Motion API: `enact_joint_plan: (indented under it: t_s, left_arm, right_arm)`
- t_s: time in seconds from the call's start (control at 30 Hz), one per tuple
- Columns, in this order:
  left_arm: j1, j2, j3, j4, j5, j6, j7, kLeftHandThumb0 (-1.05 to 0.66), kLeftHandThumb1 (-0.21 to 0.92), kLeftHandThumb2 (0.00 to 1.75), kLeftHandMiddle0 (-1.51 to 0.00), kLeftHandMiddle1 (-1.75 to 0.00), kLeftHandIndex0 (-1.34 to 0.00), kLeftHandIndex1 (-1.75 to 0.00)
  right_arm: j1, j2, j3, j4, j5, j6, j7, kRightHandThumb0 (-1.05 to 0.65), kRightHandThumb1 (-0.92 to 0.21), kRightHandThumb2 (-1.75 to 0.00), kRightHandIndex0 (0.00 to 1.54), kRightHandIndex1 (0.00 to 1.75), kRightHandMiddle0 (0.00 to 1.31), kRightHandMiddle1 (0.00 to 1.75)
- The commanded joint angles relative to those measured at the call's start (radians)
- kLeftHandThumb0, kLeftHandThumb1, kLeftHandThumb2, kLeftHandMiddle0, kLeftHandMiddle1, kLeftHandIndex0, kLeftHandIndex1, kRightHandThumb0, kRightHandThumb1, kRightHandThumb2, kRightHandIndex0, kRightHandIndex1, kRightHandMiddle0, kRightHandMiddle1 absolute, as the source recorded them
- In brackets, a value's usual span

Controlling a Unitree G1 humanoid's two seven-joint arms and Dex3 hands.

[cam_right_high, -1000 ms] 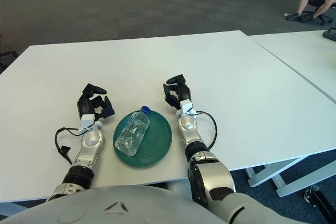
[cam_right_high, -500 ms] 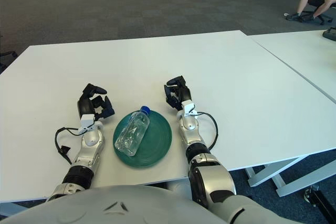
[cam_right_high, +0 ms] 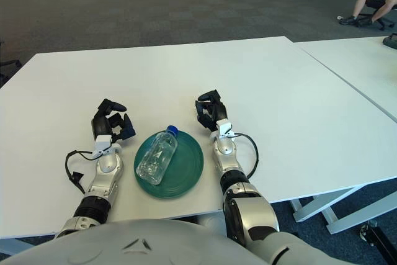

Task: Put the bottle into the plate.

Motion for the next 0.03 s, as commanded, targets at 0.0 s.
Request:
enact_joint_plan:
  t_s: [0.0]
  left_arm:
    - [-0.008,0.004,0.005,-0.011,-0.003,-0.004,-0.003,-0.58,0.08,1.61,-1.3,-1.75,-0.81,-1.75]
  right_arm:
    - [0.024,-0.001,-0.006,-0.007,0.012,-0.025,0.005,-0.35,-0.92,-0.49,0.27,1.09,0.22,1.72]
